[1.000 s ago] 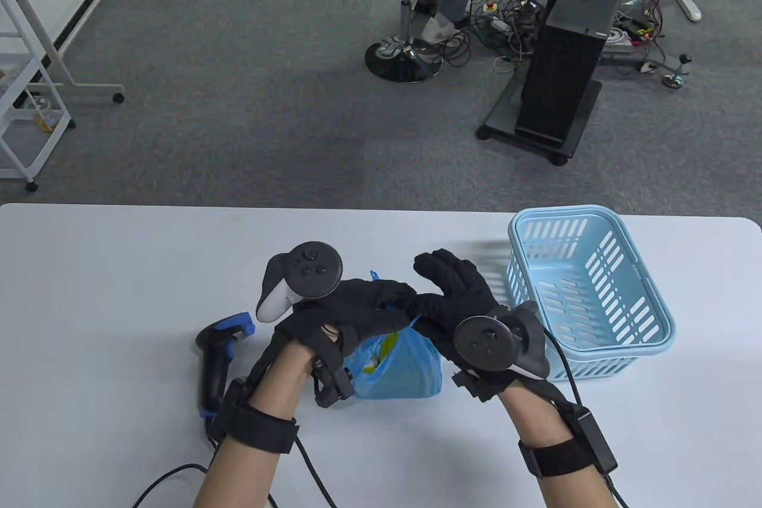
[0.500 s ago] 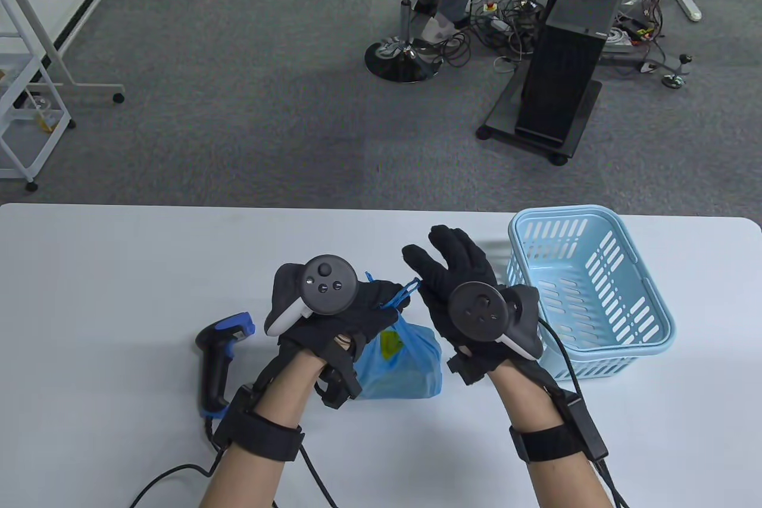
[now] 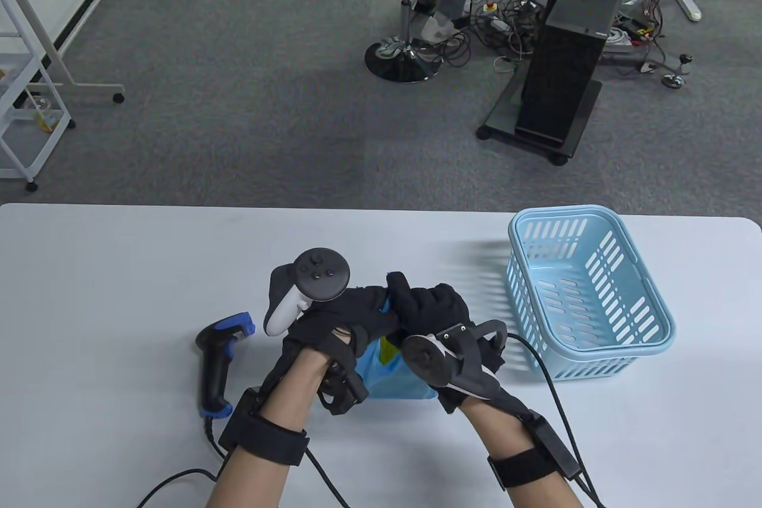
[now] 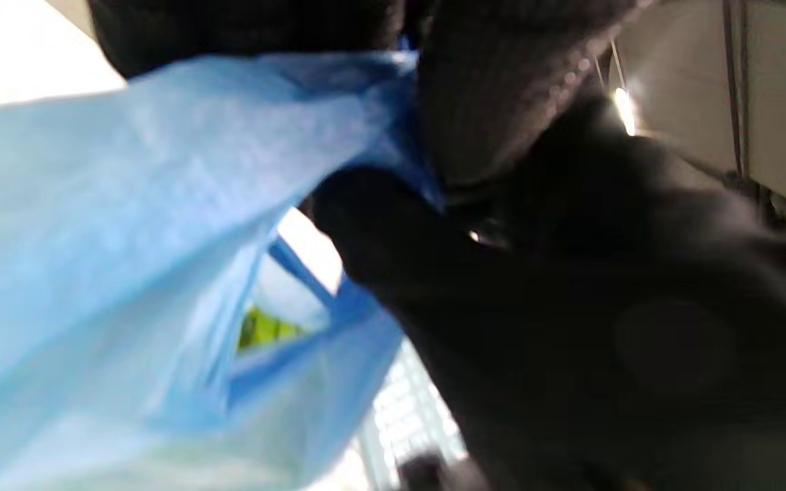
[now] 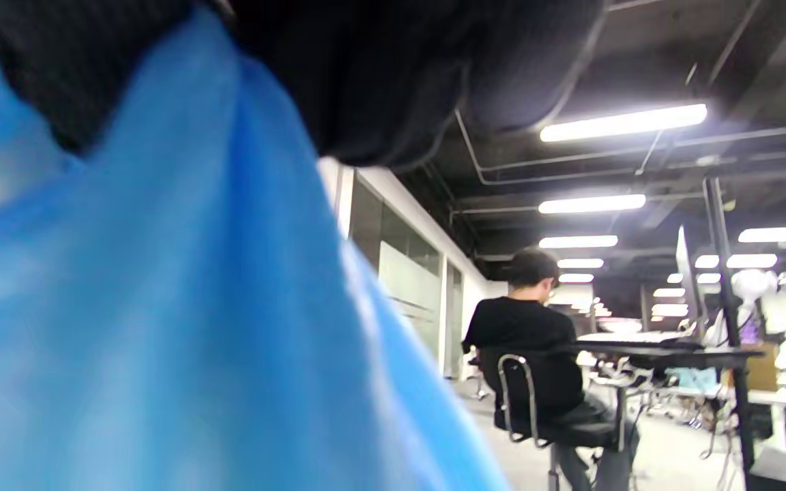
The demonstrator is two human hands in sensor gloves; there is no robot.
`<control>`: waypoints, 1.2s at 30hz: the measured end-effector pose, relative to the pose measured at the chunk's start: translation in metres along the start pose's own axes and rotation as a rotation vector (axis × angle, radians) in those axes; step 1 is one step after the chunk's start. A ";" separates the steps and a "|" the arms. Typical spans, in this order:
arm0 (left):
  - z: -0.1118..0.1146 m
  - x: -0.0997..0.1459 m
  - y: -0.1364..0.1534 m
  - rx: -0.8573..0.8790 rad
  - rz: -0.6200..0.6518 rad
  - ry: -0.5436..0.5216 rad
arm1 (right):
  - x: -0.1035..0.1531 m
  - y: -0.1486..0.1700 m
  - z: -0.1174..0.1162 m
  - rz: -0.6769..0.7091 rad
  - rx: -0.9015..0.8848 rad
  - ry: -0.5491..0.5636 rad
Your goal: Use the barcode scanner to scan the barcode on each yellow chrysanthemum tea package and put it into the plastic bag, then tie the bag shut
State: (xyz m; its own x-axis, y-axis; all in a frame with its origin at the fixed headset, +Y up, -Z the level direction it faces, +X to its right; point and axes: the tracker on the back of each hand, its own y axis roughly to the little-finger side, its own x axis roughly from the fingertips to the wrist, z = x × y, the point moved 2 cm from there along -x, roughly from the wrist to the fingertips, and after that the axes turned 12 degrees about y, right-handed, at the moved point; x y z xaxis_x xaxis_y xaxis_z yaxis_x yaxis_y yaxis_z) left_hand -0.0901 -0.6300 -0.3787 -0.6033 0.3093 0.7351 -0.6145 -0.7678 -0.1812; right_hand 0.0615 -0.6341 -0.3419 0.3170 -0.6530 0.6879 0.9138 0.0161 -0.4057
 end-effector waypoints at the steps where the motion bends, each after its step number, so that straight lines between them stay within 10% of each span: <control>1: 0.001 0.001 -0.003 -0.041 0.010 0.018 | 0.001 0.003 0.000 -0.014 -0.030 0.018; 12: 0.007 0.009 -0.025 -0.518 -0.138 -0.141 | -0.006 0.014 -0.003 -0.098 -0.167 -0.124; 22: 0.007 0.017 -0.025 -0.557 -0.034 -0.194 | -0.006 0.027 -0.010 -0.132 -0.394 -0.411; 36: 0.012 0.011 0.003 -0.506 -0.018 -0.137 | 0.000 0.031 -0.026 -0.221 -0.683 -0.465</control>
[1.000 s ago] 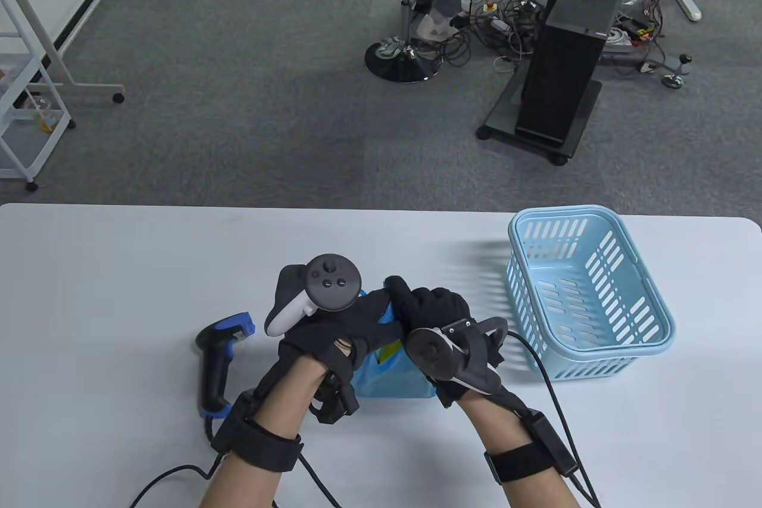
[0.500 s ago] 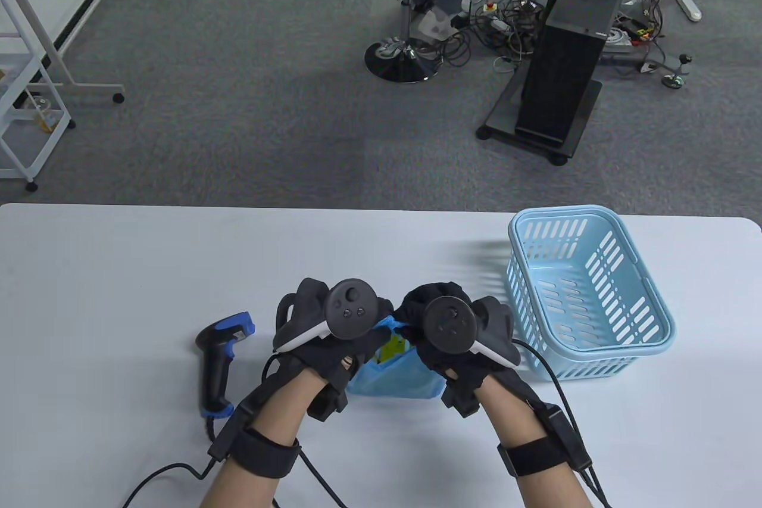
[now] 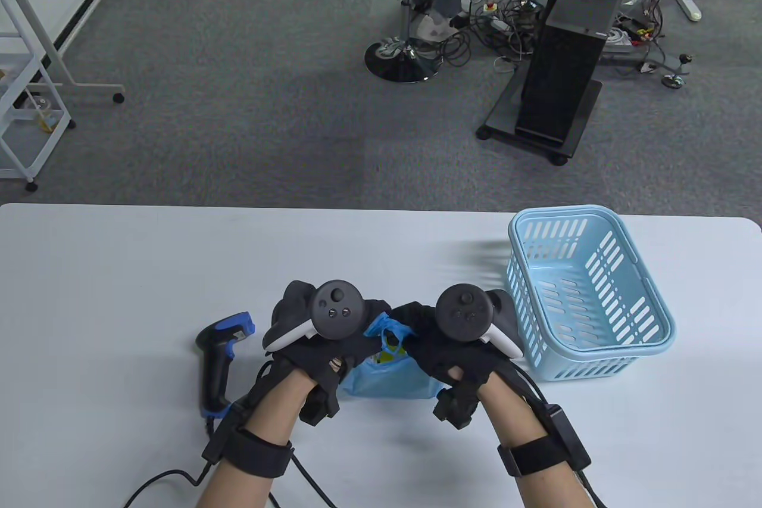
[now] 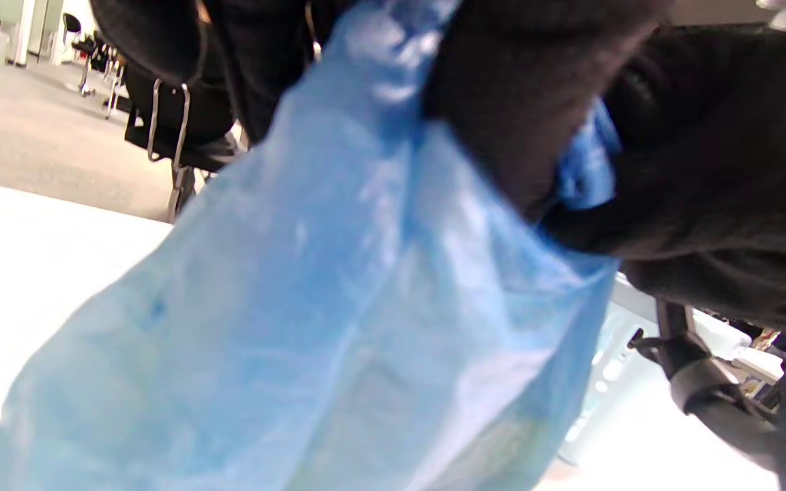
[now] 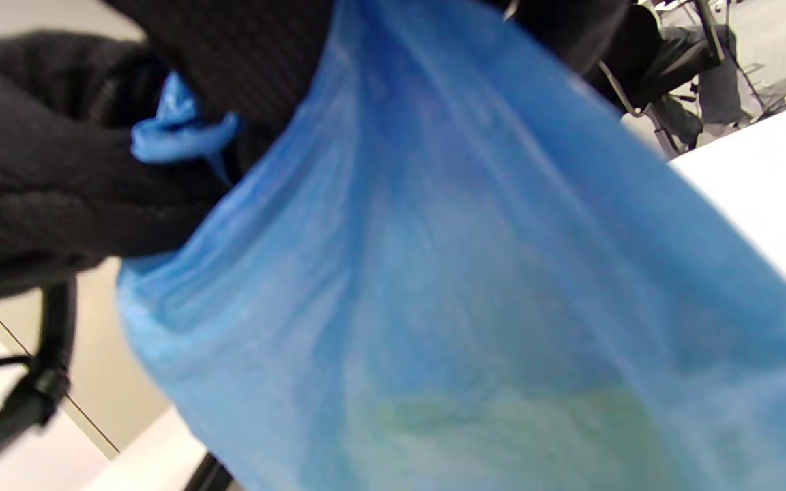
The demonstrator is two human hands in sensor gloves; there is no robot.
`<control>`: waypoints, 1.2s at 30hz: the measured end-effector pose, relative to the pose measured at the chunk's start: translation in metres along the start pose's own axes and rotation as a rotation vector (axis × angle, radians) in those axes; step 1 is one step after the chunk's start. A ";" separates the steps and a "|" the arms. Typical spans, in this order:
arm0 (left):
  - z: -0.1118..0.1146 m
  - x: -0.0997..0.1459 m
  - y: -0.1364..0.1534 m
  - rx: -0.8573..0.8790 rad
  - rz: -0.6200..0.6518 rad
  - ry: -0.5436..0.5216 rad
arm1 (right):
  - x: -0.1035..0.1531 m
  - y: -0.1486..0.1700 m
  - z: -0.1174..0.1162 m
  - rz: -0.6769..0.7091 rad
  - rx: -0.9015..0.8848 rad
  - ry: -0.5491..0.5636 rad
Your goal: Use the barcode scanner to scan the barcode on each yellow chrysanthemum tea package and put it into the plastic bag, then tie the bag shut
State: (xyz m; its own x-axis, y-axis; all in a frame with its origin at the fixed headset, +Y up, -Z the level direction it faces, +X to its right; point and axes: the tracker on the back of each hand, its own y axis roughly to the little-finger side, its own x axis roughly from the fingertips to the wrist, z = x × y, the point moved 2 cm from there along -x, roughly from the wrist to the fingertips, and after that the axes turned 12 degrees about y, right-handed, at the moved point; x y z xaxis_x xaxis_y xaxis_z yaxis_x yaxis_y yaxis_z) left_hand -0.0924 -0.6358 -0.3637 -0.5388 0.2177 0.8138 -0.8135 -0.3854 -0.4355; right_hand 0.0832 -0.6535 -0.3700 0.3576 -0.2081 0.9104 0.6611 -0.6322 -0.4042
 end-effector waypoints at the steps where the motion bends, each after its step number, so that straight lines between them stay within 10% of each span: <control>1: 0.001 0.000 0.002 -0.006 -0.003 -0.036 | 0.001 0.001 0.000 0.004 -0.004 -0.004; 36: 0.028 0.015 0.025 0.216 0.118 -0.117 | 0.021 -0.006 0.011 0.111 0.182 0.234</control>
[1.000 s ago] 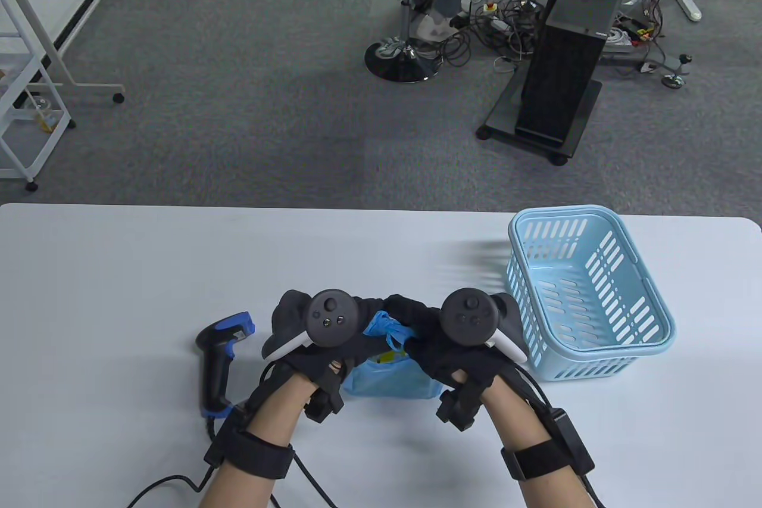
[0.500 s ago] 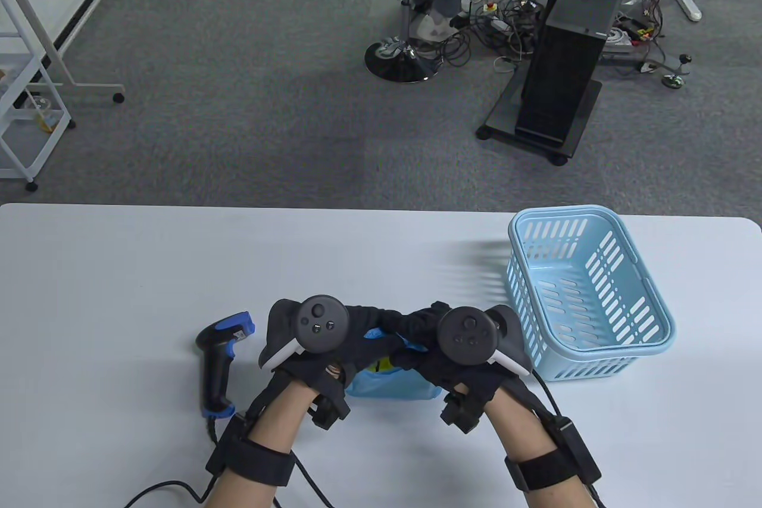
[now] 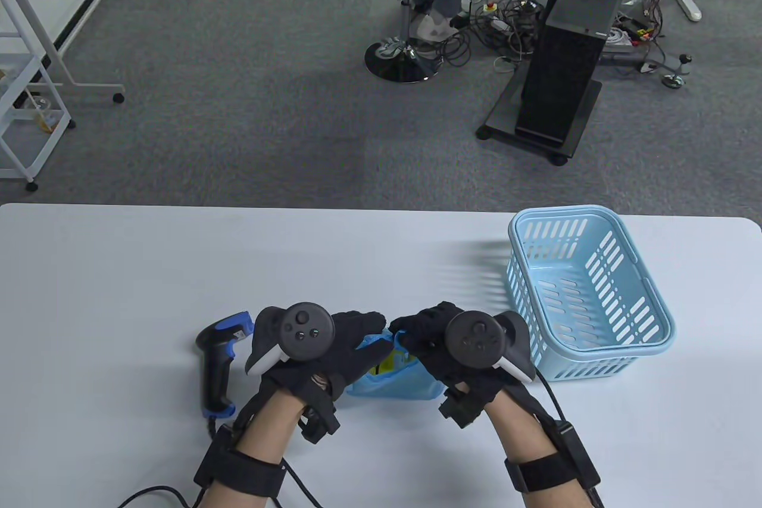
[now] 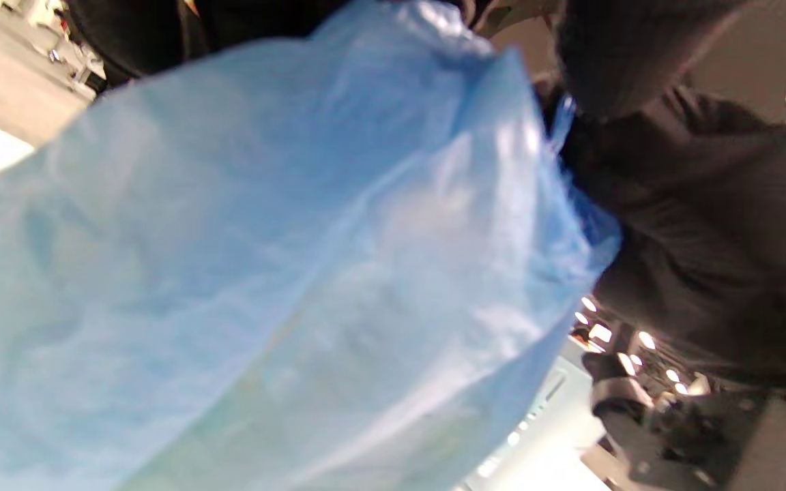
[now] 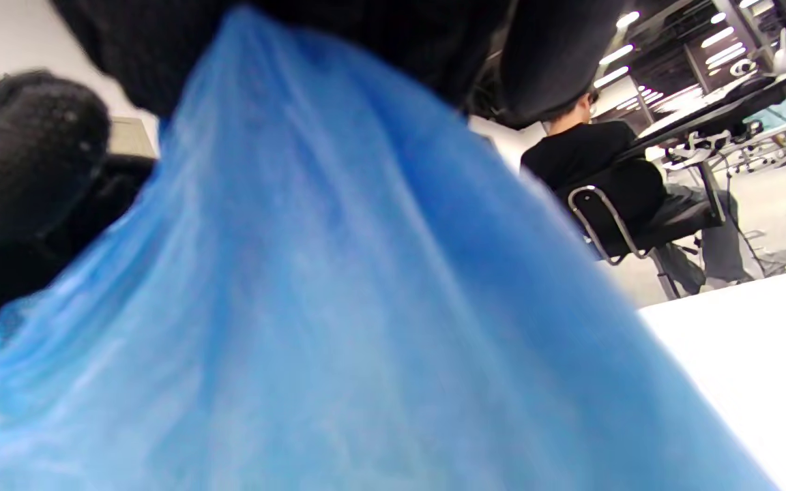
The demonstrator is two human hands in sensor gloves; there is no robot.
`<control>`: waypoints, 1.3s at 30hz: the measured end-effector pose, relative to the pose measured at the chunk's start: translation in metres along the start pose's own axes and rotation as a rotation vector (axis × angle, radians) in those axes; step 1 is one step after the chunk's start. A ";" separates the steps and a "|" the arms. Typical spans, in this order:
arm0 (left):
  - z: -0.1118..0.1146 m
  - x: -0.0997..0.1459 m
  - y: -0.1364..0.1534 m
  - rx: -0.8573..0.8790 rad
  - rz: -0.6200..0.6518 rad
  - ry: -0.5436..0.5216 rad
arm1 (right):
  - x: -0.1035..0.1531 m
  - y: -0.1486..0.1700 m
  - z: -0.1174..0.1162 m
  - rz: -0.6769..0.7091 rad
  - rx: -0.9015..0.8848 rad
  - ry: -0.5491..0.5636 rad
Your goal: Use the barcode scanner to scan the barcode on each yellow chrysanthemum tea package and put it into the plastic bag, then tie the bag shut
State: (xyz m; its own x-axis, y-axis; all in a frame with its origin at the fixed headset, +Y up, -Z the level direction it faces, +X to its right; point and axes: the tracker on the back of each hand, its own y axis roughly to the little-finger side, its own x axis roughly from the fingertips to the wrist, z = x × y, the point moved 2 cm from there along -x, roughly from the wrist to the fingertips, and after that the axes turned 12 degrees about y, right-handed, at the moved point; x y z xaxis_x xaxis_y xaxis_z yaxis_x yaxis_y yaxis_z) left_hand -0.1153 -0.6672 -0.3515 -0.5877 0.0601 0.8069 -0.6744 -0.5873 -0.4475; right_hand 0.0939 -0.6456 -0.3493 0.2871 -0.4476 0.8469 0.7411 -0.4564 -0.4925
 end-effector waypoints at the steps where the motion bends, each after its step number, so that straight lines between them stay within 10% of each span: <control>1: -0.002 0.001 0.002 0.019 0.003 -0.028 | 0.001 0.000 0.001 0.002 0.006 0.020; 14: 0.013 0.018 0.047 -0.176 -0.292 -0.079 | 0.040 0.054 0.012 -0.200 0.215 0.140; 39: 0.013 0.033 0.049 -0.254 -0.340 -0.175 | 0.078 0.084 0.025 -0.417 0.335 0.159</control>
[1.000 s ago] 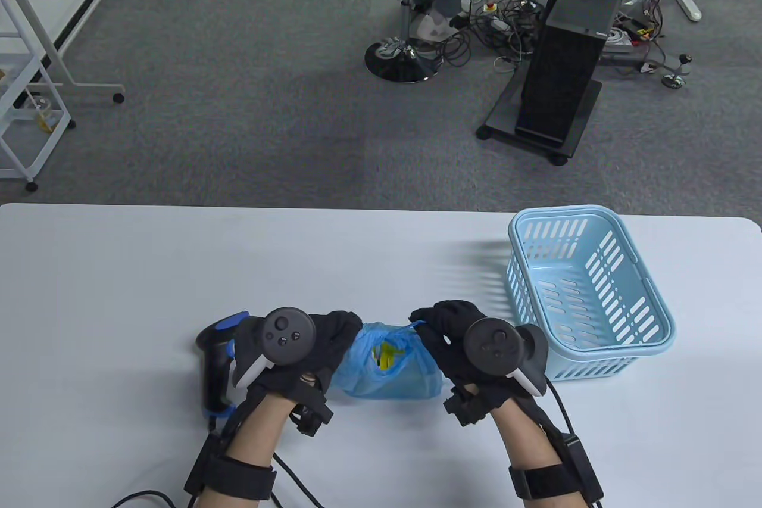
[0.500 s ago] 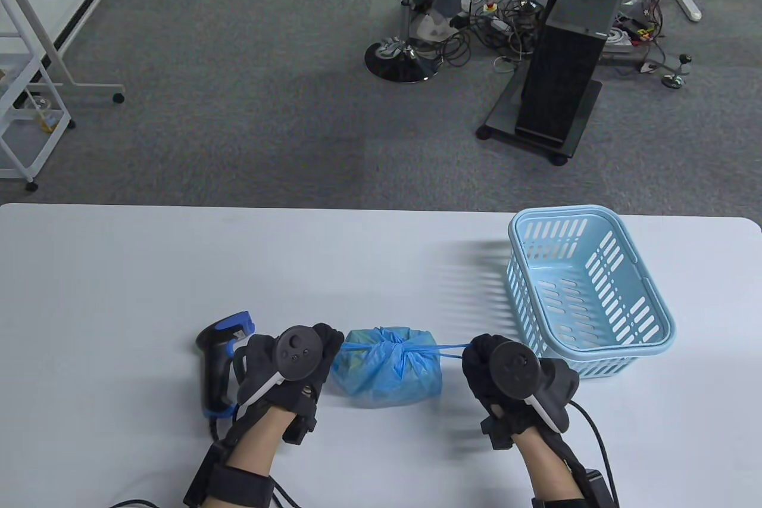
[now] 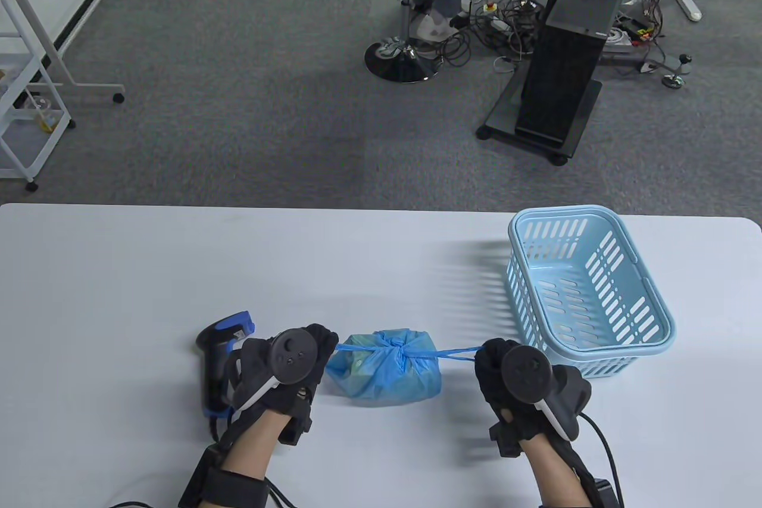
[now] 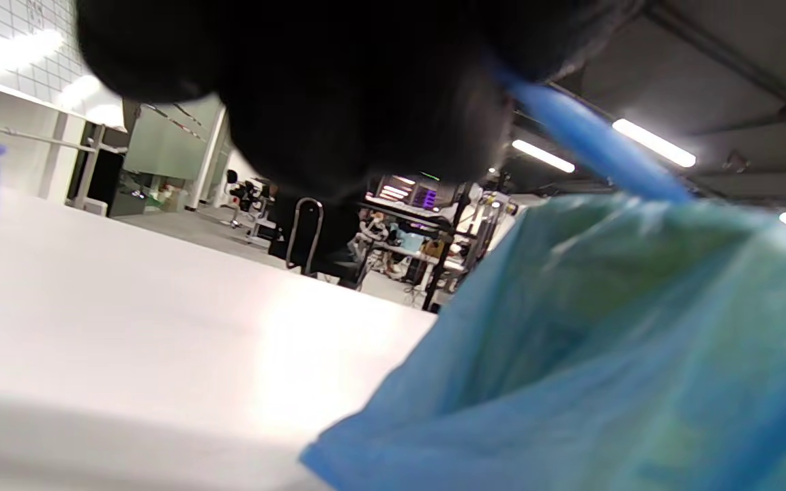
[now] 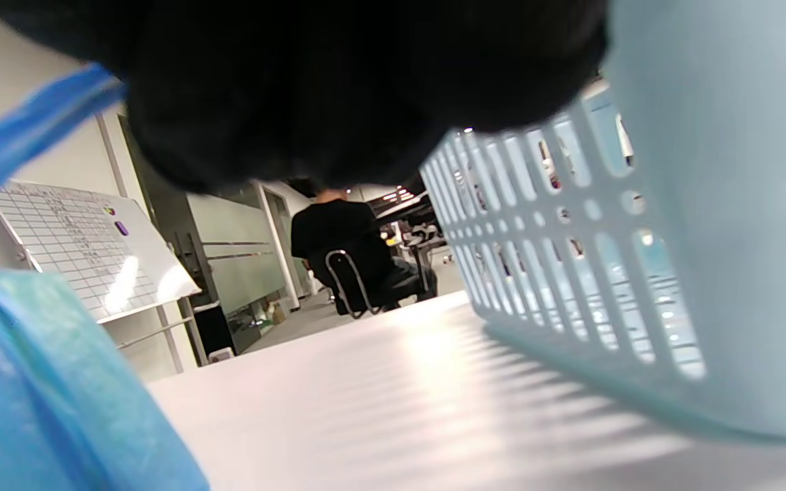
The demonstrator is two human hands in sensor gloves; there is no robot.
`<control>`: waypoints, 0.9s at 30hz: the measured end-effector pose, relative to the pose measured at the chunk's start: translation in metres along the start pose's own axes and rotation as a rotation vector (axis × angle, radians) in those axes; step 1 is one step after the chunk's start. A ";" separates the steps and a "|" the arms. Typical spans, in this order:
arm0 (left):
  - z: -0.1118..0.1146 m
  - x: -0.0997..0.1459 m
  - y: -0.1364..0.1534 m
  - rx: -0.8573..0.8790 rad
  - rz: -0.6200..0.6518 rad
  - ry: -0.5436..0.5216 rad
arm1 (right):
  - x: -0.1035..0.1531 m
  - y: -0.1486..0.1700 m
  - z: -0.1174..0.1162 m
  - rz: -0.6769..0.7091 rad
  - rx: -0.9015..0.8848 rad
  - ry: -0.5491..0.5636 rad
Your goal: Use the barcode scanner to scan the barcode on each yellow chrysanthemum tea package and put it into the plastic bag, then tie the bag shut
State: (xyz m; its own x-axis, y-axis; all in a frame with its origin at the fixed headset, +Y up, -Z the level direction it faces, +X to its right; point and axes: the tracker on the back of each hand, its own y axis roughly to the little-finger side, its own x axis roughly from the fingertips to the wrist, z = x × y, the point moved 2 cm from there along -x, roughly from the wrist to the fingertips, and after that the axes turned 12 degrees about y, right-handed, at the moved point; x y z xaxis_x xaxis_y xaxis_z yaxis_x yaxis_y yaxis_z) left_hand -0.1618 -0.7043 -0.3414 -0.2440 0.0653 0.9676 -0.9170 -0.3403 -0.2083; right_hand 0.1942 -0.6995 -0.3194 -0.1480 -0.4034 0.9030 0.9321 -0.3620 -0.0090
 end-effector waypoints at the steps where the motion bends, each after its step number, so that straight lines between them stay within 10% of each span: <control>1: -0.002 0.003 -0.001 0.006 0.006 0.014 | 0.001 -0.001 0.001 0.009 0.006 -0.012; 13: -0.009 0.031 0.002 -0.159 -0.016 0.099 | 0.032 -0.004 0.019 0.177 0.060 -0.066; 27: 0.016 0.074 0.034 -0.298 -0.118 0.211 | 0.050 0.016 -0.013 0.222 0.292 -0.297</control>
State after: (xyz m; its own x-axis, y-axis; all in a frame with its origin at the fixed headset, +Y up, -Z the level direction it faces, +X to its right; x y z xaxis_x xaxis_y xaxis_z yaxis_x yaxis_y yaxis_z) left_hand -0.2062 -0.7258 -0.2749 -0.1620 0.2902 0.9431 -0.9867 -0.0335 -0.1592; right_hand 0.1973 -0.7366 -0.2800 0.1267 -0.1710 0.9771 0.9908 -0.0258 -0.1330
